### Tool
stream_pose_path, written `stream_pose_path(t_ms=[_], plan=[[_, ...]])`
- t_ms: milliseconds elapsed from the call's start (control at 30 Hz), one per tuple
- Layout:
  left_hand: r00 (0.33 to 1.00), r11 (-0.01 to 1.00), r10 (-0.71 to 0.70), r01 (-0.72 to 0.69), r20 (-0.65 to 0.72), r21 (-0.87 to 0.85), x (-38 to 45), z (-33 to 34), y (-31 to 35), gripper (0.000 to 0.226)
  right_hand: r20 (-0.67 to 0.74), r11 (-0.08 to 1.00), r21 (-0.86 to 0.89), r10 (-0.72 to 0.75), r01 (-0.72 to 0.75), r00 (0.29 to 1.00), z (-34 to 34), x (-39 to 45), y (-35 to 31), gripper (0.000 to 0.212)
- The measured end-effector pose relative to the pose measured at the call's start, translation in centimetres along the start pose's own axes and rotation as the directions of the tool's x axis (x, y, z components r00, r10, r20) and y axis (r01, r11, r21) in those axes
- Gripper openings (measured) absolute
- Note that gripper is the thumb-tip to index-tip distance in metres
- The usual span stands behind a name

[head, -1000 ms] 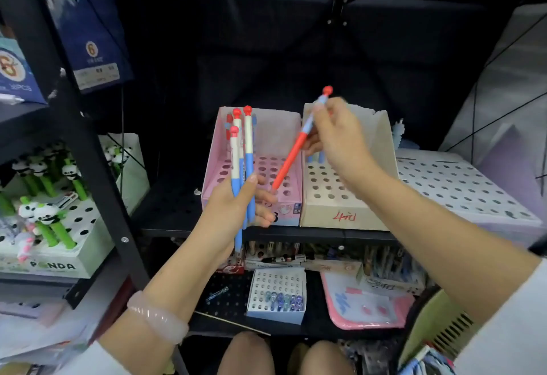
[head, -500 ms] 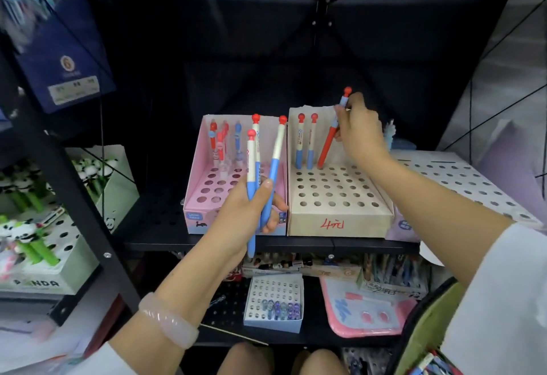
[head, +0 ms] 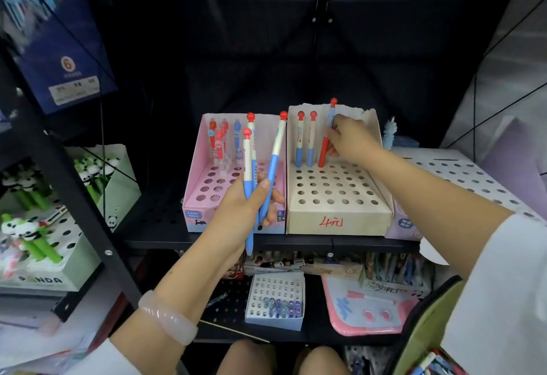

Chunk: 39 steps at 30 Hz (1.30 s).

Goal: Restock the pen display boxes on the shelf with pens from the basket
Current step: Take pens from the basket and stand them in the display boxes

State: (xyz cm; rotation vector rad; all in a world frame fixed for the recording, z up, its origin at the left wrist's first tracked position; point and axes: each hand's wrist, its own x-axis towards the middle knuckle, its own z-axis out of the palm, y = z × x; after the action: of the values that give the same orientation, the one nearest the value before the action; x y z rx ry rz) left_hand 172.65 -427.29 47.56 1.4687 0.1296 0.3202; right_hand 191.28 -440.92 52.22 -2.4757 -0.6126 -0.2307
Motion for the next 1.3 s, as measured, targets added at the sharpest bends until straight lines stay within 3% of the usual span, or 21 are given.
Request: stream_pose_path(t_ms=[133, 233, 300, 333, 400, 467, 567, 633, 700, 767, 833, 933, 1300], plan=[[1.000, 1.000, 0.011, -0.011, 0.007, 0.019, -0.3, 0.2, 0.0, 0.013, 0.052, 0.999, 0.010, 0.044, -0.045, 0.998, -0.4, -0.5, -0.3, 0.023], [1.000, 1.000, 0.009, -0.009, 0.004, 0.026, -0.6, 0.1, 0.2, 0.020, 0.185, 0.981, -0.176, 0.109, -0.077, 0.977, -0.6, -1.0, -0.4, 0.030], [1.000, 1.000, 0.012, -0.012, 0.001, 0.020, -0.8, 0.0, 0.2, 0.022, 0.145, 0.975, -0.212, 0.094, -0.061, 0.985, -0.4, -2.0, -0.6, 0.032], [1.000, 1.000, 0.017, -0.017, -0.004, 0.013, -0.8, 0.1, 0.3, 0.022, 0.076, 0.989, -0.145, 0.049, -0.037, 0.996, -0.4, -2.6, -0.9, 0.033], [1.000, 1.000, 0.024, -0.024, -0.016, 0.004, -0.9, 0.2, 0.4, 0.020, -0.004, 0.988, 0.154, -0.032, 0.032, 0.999, -0.5, -3.9, -1.9, 0.035], [0.999, 1.000, 0.029, -0.029, -0.014, 0.004, -0.9, 0.6, 0.5, 0.015, 0.117, 0.880, 0.474, -0.110, 0.042, 0.987, -0.6, -5.3, -3.4, 0.031], [1.000, 1.000, 0.025, -0.025, 0.001, 0.007, -0.9, 1.4, 0.8, 0.015, 0.284, 0.780, 0.626, -0.226, -0.002, 0.932, 0.2, -6.8, -5.1, 0.022], [1.000, 1.000, 0.007, -0.007, 0.007, -0.029, -1.0, 1.7, 1.0, 0.014, 0.223, 0.726, 0.688, -0.228, 0.013, 0.948, 0.1, -6.6, -5.5, 0.021], [1.000, 0.999, -0.016, 0.016, -0.015, -0.028, -0.9, 1.4, 1.0, 0.015, 0.061, 0.687, 0.724, -0.150, 0.059, 0.987, -0.8, -5.7, -5.5, 0.022], [0.998, 0.998, -0.027, 0.030, -0.063, 0.059, -0.8, 0.7, 0.9, 0.020, -0.122, 0.724, 0.678, -0.060, 0.127, 0.991, -1.8, -4.4, -4.7, 0.020], [0.996, 0.997, -0.032, 0.038, -0.087, 0.070, -0.6, 0.1, 0.8, 0.022, -0.219, 0.831, 0.533, -0.046, 0.159, 0.975, -1.6, -3.6, -3.6, 0.017], [0.996, 0.999, -0.031, 0.034, -0.089, 0.038, -0.4, -0.3, 1.0, 0.015, -0.175, 0.915, 0.378, -0.080, 0.142, 0.981, 0.5, -3.4, -2.5, 0.015], [0.991, 0.999, -0.030, 0.034, -0.127, 0.031, -0.2, -1.1, 0.9, 0.013, -0.136, 0.961, 0.241, -0.105, 0.136, 0.985, 2.2, -1.9, -2.8, 0.015]])
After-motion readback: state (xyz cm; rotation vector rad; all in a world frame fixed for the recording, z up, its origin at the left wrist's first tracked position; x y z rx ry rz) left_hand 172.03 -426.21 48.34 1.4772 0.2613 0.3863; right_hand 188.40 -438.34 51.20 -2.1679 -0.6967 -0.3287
